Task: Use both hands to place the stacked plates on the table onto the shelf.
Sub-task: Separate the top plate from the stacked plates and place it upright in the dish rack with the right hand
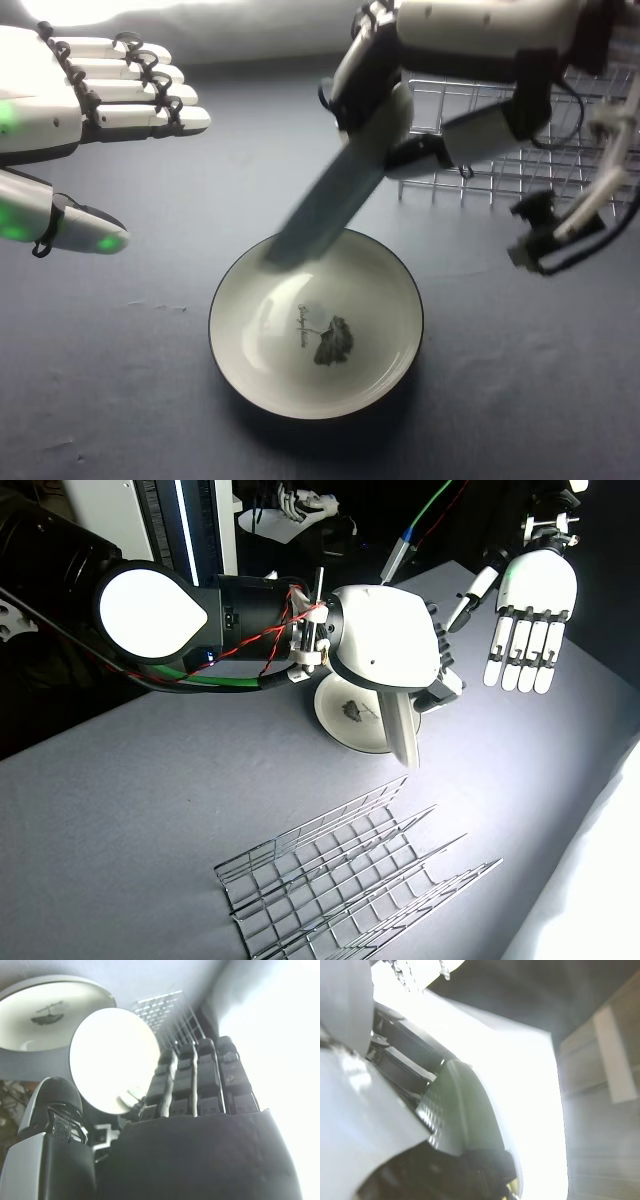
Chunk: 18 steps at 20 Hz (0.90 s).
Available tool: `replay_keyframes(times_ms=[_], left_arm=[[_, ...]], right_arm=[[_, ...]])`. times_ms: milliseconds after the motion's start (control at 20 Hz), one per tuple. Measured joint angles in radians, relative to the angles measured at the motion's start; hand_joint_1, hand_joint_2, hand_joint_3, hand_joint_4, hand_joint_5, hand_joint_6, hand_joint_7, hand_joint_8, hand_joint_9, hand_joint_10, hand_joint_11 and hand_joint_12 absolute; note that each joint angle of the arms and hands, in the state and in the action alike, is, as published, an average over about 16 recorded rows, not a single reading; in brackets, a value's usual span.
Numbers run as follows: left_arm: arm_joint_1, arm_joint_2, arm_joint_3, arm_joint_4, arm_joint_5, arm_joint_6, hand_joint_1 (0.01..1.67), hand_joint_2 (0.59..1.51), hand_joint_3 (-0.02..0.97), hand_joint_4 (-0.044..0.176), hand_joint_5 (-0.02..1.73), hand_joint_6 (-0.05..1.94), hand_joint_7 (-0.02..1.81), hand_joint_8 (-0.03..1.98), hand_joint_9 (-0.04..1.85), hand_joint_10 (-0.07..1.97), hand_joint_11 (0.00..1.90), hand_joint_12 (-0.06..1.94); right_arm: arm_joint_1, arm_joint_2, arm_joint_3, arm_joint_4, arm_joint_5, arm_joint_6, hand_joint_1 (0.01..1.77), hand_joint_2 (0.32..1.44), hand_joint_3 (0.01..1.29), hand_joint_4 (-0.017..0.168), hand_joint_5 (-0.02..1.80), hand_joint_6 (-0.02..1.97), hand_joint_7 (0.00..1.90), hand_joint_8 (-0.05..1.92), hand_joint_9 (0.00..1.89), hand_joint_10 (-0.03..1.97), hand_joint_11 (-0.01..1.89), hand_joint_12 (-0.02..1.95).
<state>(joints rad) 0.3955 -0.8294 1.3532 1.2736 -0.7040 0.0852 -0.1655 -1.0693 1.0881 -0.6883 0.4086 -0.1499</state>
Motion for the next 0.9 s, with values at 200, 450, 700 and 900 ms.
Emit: replay_keyframes(times_ms=[200,450,700,900], left_arm=[[0.004,-0.003,0.003,0.005,0.005,0.019,0.01,1.202,0.008,0.004,0.04,0.01,0.04,0.02,0.03,0.01,0.02,0.01],[0.011,-0.009,0.008,0.012,0.016,0.046,0.01,1.202,0.008,0.004,0.05,0.01,0.05,0.02,0.03,0.01,0.02,0.01],[0.020,-0.013,0.016,0.019,0.036,0.078,0.01,1.200,0.008,0.004,0.05,0.01,0.05,0.02,0.02,0.01,0.02,0.01],[0.026,-0.016,0.024,0.019,0.054,0.108,0.01,1.198,0.007,0.004,0.05,0.01,0.05,0.02,0.03,0.01,0.02,0.01]], right_arm=[[0.032,-0.005,-0.001,0.085,-0.044,0.003,1.32,1.01,0.01,-0.004,1.02,0.75,1.08,0.79,0.95,1.05,0.57,1.35],[0.068,-0.015,0.002,0.171,-0.095,0.006,1.33,1.01,0.01,-0.010,1.03,0.72,1.11,0.72,0.94,1.12,0.57,1.32],[0.092,-0.024,0.013,0.253,-0.139,0.006,1.33,1.01,0.01,-0.011,1.02,0.73,1.11,0.70,0.94,1.12,0.57,1.32],[0.106,-0.032,0.026,0.321,-0.160,0.006,1.34,1.01,0.01,-0.011,1.01,0.76,1.11,0.70,0.94,1.13,0.56,1.32]])
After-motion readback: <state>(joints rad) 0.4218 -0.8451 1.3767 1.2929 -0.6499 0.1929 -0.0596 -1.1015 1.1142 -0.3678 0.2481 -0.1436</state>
